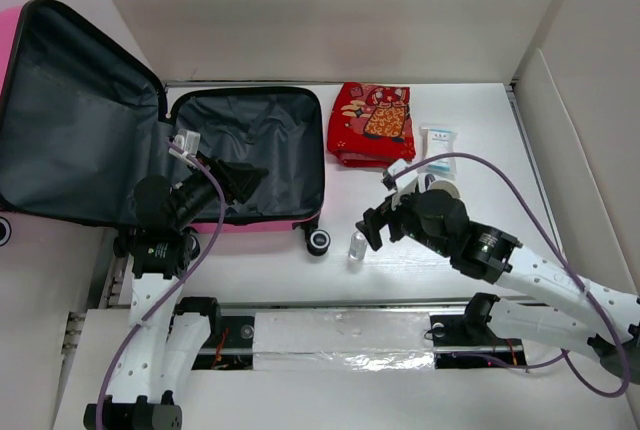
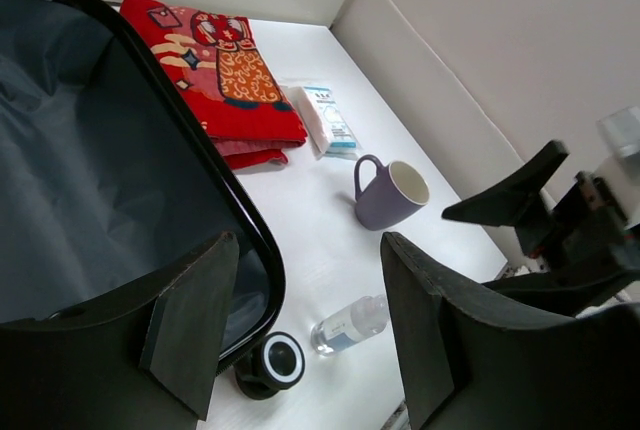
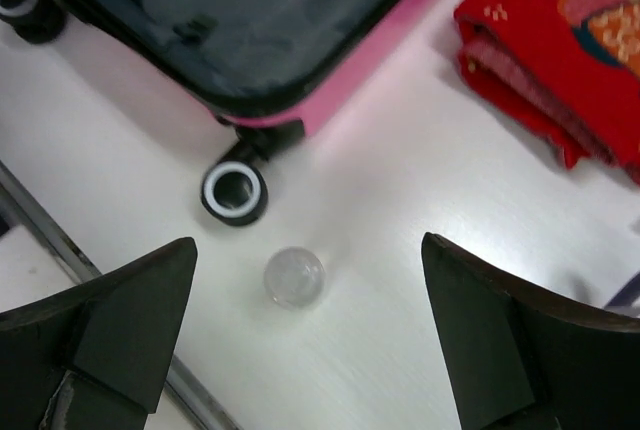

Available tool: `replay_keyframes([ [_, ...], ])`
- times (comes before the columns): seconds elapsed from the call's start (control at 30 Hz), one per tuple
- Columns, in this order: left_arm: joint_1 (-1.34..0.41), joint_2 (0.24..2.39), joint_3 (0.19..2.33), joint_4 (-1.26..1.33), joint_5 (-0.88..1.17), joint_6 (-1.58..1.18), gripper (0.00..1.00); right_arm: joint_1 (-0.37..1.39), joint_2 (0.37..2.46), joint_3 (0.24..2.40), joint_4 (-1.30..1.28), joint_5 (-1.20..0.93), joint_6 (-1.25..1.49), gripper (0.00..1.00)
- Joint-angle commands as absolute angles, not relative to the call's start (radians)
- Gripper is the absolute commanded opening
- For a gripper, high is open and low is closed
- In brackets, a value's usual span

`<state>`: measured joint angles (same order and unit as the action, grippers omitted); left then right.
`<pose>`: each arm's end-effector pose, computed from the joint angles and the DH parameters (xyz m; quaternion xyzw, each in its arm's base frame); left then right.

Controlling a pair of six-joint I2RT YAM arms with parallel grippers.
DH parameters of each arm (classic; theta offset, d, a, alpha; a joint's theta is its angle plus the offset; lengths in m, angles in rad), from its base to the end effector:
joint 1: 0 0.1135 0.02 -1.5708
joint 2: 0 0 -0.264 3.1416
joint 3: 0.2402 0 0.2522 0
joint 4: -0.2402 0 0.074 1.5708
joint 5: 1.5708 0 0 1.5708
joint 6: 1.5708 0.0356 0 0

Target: Pack the luggage

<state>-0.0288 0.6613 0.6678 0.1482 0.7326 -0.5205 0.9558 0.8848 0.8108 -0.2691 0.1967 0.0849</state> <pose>0.1547 -0.0283 0.3527 0.1161 0.6552 -0.4166 0.6195 0.1234 0.1627 0.3229 -0.2919 0.7614 0.2154 0.5373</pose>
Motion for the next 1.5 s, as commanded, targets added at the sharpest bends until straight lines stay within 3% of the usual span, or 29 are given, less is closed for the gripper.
replay_keyframes([
  [0.0,-0.023,0.643,0.698,0.196,0.747,-0.506,0.57,0.969,0.877,0.732,-0.27,0.304,0.161,1.0],
  [0.5,-0.002,0.661,0.69,0.202,0.742,-0.509,0.59,1.002,1.138,0.666,-0.072,0.161,0.13,0.98],
  [0.73,-0.002,0.658,0.692,0.19,0.736,-0.5,0.59,1.002,1.242,0.652,0.031,0.201,0.161,0.8],
  [0.83,-0.002,0.67,0.696,0.19,0.733,-0.5,0.59,1.002,1.249,0.644,0.041,0.224,0.176,0.65],
  [0.9,-0.002,0.667,0.693,0.196,0.744,-0.503,0.59,1.002,1.256,0.644,0.043,0.219,0.176,0.43],
  [0.93,-0.002,0.663,0.692,0.196,0.747,-0.505,0.59,1.002,1.258,0.647,0.038,0.219,0.176,0.43],
  [0.97,-0.002,0.66,0.689,0.199,0.744,-0.505,0.59,1.002,1.247,0.65,0.026,0.228,0.176,0.3],
  [1.0,-0.002,0.66,0.69,0.198,0.741,-0.505,0.59,1.002,1.236,0.67,-0.007,0.238,0.176,0.25],
  [1.27,-0.002,0.66,0.69,0.206,0.747,-0.515,0.59,1.011,1.071,0.937,-0.118,0.288,0.068,0.19],
  [1.47,-0.002,0.643,0.693,0.192,0.733,-0.506,0.59,1.011,1.268,1.165,0.03,0.291,-0.038,0.19],
])
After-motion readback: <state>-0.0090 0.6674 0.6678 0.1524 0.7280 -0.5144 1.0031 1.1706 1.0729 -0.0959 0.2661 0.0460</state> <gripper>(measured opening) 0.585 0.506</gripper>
